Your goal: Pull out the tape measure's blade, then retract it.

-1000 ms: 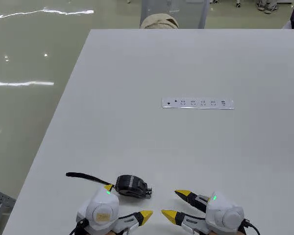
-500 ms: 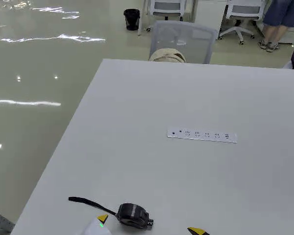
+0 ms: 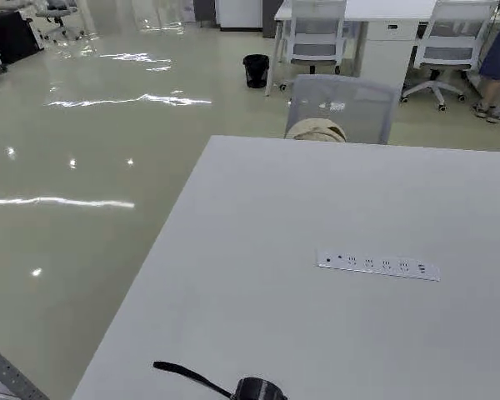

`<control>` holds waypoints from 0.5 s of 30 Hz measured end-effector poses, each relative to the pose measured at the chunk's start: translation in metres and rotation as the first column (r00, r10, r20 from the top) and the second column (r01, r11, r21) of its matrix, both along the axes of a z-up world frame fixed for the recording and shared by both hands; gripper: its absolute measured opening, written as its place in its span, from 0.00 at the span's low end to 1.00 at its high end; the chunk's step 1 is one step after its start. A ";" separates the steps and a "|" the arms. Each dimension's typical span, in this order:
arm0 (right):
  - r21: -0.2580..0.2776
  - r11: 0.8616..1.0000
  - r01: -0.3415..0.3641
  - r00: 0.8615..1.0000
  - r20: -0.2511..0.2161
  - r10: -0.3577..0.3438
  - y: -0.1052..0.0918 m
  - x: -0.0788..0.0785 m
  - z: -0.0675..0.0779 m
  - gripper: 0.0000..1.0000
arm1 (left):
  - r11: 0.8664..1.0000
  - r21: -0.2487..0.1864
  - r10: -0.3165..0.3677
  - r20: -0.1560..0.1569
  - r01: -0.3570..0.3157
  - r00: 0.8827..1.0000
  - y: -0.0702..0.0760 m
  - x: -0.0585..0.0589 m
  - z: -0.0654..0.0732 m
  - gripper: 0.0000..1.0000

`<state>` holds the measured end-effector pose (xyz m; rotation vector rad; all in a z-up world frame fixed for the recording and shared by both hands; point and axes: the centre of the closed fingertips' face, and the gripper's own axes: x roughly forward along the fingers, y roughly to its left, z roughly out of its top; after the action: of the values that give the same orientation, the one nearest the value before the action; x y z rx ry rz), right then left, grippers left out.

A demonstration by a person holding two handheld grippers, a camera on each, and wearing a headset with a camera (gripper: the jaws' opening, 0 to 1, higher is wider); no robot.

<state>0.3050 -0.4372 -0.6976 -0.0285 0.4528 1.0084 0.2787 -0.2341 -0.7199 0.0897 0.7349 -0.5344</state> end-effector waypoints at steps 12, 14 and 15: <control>-0.010 1.000 0.029 1.000 0.003 -0.029 -0.016 -0.018 0.005 0.54 | 1.000 -0.015 0.005 0.025 -0.004 1.000 0.007 -0.016 0.013 0.88; -0.014 0.999 0.032 0.999 0.005 -0.032 -0.017 -0.021 0.006 0.55 | 1.000 -0.025 0.013 0.030 -0.012 0.999 0.010 -0.018 0.014 0.88; -0.015 0.999 0.033 0.999 0.007 -0.033 -0.018 -0.023 0.007 0.55 | 0.999 -0.027 0.018 0.027 -0.017 0.999 0.011 -0.019 0.015 0.88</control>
<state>0.2824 -0.4548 -0.6906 -0.0376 0.4531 0.9726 0.2600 -0.2236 -0.7052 0.0655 0.7012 -0.5252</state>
